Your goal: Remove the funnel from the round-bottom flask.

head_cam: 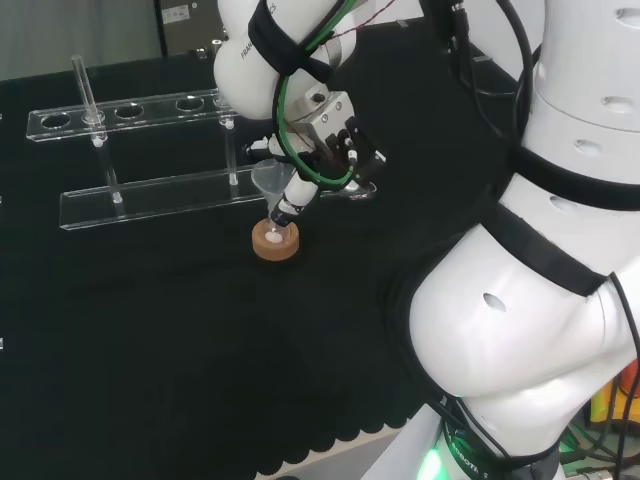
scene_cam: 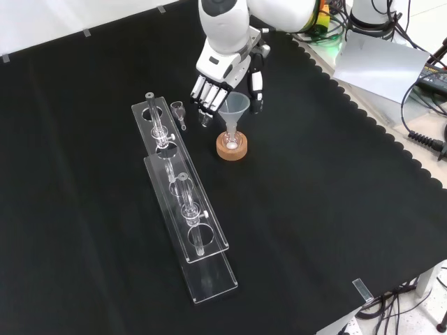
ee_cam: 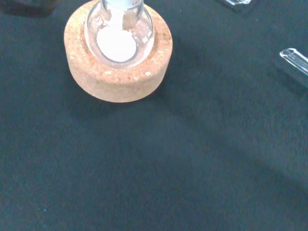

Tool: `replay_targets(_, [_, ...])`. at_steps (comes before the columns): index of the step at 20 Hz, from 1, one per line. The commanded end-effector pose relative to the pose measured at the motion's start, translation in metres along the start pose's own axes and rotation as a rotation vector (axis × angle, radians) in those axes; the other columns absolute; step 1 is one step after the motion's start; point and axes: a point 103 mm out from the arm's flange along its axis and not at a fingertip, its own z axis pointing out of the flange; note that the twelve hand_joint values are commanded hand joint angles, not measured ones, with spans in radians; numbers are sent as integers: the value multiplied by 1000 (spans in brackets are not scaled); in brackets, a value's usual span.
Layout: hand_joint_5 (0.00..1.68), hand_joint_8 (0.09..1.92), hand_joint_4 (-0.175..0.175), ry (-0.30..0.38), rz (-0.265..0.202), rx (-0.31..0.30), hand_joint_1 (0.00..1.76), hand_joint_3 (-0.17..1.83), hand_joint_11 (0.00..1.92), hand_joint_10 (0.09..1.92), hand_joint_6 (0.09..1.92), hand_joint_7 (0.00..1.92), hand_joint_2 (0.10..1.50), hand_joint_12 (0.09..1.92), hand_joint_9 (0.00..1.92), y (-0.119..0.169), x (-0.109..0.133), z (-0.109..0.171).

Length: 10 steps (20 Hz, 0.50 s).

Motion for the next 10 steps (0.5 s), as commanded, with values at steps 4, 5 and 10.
replay_targets(4, [132,666,-68,-19,-9,-29,643,194,345,598,87,220,770,1358,595,0,5,-4])
replay_targets(5, [150,670,-67,-21,-11,-34,648,201,356,594,87,236,769,1354,610,0,5,-6])
replay_targets(10, [294,647,-57,-40,-18,-62,684,287,427,525,87,376,744,1318,750,-1,6,-10])
